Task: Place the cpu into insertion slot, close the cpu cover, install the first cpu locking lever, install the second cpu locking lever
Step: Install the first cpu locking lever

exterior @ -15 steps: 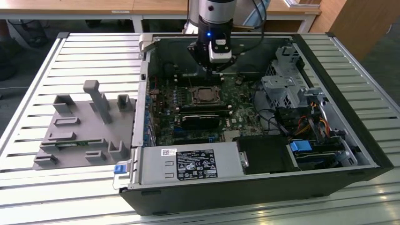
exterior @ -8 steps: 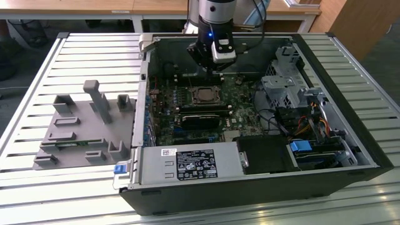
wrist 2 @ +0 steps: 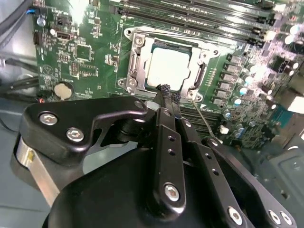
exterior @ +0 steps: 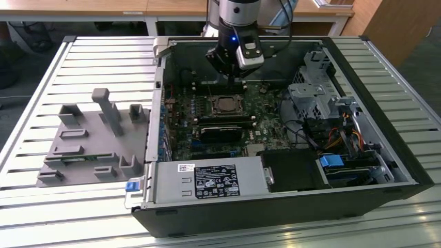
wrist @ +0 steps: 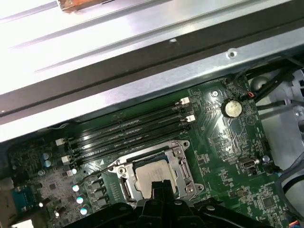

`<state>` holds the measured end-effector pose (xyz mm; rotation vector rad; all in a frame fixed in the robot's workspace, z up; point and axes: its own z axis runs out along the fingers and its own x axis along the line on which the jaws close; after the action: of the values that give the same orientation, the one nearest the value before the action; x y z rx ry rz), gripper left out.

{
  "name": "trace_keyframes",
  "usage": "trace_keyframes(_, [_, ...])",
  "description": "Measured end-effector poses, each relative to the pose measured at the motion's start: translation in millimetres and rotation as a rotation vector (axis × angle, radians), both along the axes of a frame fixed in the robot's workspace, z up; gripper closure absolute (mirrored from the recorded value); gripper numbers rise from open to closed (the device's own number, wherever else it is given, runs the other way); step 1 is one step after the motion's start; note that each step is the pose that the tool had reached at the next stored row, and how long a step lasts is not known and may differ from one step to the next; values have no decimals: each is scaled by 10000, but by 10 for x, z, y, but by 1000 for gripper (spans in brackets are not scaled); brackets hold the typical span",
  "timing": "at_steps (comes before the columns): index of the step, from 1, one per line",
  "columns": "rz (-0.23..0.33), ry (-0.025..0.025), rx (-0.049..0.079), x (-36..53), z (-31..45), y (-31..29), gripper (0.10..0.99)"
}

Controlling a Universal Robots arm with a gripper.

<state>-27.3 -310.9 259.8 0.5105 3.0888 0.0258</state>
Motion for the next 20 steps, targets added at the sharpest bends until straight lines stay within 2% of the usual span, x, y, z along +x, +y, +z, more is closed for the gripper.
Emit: trace_keyframes(20, [2603, 0, 0, 0, -2, 0, 980])
